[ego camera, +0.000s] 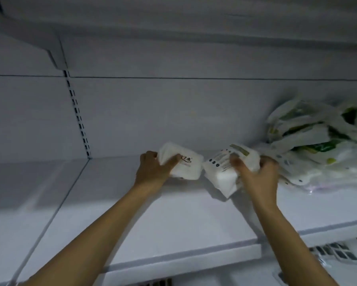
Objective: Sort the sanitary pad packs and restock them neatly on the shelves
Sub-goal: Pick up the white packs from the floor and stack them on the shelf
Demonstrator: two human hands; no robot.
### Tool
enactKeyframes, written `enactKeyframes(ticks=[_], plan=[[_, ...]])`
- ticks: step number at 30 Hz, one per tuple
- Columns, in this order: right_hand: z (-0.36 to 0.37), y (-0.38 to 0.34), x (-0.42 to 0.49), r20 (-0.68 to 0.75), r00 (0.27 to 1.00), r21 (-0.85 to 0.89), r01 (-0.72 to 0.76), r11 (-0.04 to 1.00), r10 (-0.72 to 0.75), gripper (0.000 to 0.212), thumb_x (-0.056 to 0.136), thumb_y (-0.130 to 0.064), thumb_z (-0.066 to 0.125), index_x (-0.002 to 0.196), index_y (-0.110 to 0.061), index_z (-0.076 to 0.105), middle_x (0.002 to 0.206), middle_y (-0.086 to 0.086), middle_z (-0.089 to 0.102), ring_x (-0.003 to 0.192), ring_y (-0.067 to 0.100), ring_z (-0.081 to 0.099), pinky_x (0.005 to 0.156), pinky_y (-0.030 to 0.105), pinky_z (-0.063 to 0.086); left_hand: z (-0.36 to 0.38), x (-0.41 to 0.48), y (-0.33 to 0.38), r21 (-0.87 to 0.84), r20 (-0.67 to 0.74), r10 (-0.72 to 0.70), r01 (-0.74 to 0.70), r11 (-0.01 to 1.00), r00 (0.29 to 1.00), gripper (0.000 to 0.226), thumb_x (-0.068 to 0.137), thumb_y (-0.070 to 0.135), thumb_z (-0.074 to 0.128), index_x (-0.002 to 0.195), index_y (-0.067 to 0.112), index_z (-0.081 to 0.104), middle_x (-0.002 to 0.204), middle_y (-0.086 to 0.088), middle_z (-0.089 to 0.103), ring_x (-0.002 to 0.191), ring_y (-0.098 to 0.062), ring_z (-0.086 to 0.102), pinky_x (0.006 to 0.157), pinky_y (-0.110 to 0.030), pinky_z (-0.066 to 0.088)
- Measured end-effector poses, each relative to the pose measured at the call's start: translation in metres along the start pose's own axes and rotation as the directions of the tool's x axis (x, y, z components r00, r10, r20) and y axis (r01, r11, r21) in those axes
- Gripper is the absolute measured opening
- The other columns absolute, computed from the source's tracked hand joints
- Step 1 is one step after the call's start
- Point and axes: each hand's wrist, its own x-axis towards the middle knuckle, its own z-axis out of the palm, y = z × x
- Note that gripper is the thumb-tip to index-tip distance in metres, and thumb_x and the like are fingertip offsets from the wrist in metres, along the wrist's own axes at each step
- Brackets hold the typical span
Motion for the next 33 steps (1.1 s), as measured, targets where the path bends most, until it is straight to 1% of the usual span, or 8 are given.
enactKeyframes(ticks=[2,5,9,16,22,25,28,33], plan=[[0.007,0.011,0.030,0.023,0.993,-0.164,0.114,0.980,-0.112,0.062,0.061,-0.071,0.070,0.087,-0.015,0.060,0.090,0.008,0.066,0.079,0.025,0.066,0.068,0.040,0.056,0.002,0.013,0.015,-0.081,-0.035,-0.148,0.145,0.986,0.988,0.072,0.072,0.071,0.062,0.105,0.007,0.058,0.092,-0.010,0.065,0.065,-0.019,0.062,0.049,-0.022,0.046],[0.013,0.014,0.060,0.141,0.981,-0.256,0.166,0.952,-0.133,0.047,0.076,-0.052,0.070,0.106,-0.019,0.055,0.102,0.005,0.065,0.093,0.027,0.063,0.076,0.037,0.051,0.009,0.029,0.023,-0.006,0.075,-0.292,0.293,0.956,0.954,0.080,0.080,0.071,0.046,0.124,0.005,0.053,0.107,-0.010,0.060,0.080,-0.020,0.059,0.065,-0.024,0.042],[0.015,0.019,0.094,0.321,0.947,-0.442,0.127,0.888,0.025,0.054,0.080,-0.064,0.059,0.106,-0.018,0.051,0.114,0.010,0.062,0.106,0.031,0.057,0.079,0.036,0.042,0.022,0.029,0.034,0.279,-0.023,-0.287,0.282,0.918,0.958,0.104,0.078,0.086,0.007,0.131,0.007,0.050,0.120,-0.017,0.061,0.102,-0.032,0.061,0.088,-0.038,0.047],[0.021,0.035,0.112,0.374,0.924,-0.433,0.096,0.896,0.081,0.066,0.075,-0.080,0.048,0.102,-0.021,0.055,0.104,0.005,0.061,0.099,0.028,0.057,0.078,0.034,0.041,0.046,0.009,0.008,-0.145,-0.150,0.086,-0.108,0.984,0.985,0.119,0.046,0.079,0.072,0.145,0.030,0.028,0.136,0.004,0.043,0.122,-0.012,0.050,0.098,-0.035,0.047],[0.029,0.046,0.113,0.383,0.922,-0.246,0.043,0.968,0.056,0.068,0.076,-0.076,0.054,0.112,-0.019,0.055,0.111,0.003,0.062,0.104,0.025,0.058,0.085,0.035,0.045,0.049,0.000,0.008,-0.044,-0.149,0.086,-0.093,0.995,0.985,0.101,0.038,0.066,0.079,0.126,0.038,0.037,0.108,0.026,0.056,0.095,0.009,0.057,0.075,-0.008,0.046],[0.029,0.050,0.110,0.404,0.915,-0.164,0.060,0.985,0.012,0.083,0.069,-0.083,0.051,0.126,-0.023,0.049,0.125,0.006,0.054,0.111,0.023,0.056,0.093,0.039,0.047,0.049,0.004,0.009,0.021,-0.304,0.075,-0.072,0.997,0.950,0.094,0.056,0.050,0.088,0.132,0.027,0.038,0.112,0.015,0.057,0.094,-0.004,0.058,0.073,-0.006,0.041],[0.029,0.048,0.105,0.403,0.907,-0.086,0.171,0.982,-0.122,0.067,0.077,-0.064,0.065,0.131,-0.028,0.049,0.125,0.001,0.047,0.114,0.015,0.052,0.093,0.029,0.042,0.047,0.020,0.005,0.010,-0.429,0.011,-0.008,1.000,0.903,0.095,0.065,0.039,0.086,0.140,0.018,0.032,0.135,-0.003,0.049,0.115,-0.018,0.052,0.088,-0.024,0.042],[0.034,0.059,0.103,0.639,0.748,-0.136,0.335,0.932,-0.176,0.090,0.055,-0.055,0.085,0.133,-0.036,0.045,0.133,-0.009,0.039,0.124,0.010,0.043,0.101,0.037,0.041,0.061,0.040,0.001,0.121,-0.230,0.004,0.025,0.992,0.973,0.122,0.060,0.047,0.087,0.152,0.019,0.012,0.145,-0.009,0.029,0.133,-0.023,0.037,0.105,-0.030,0.036]])
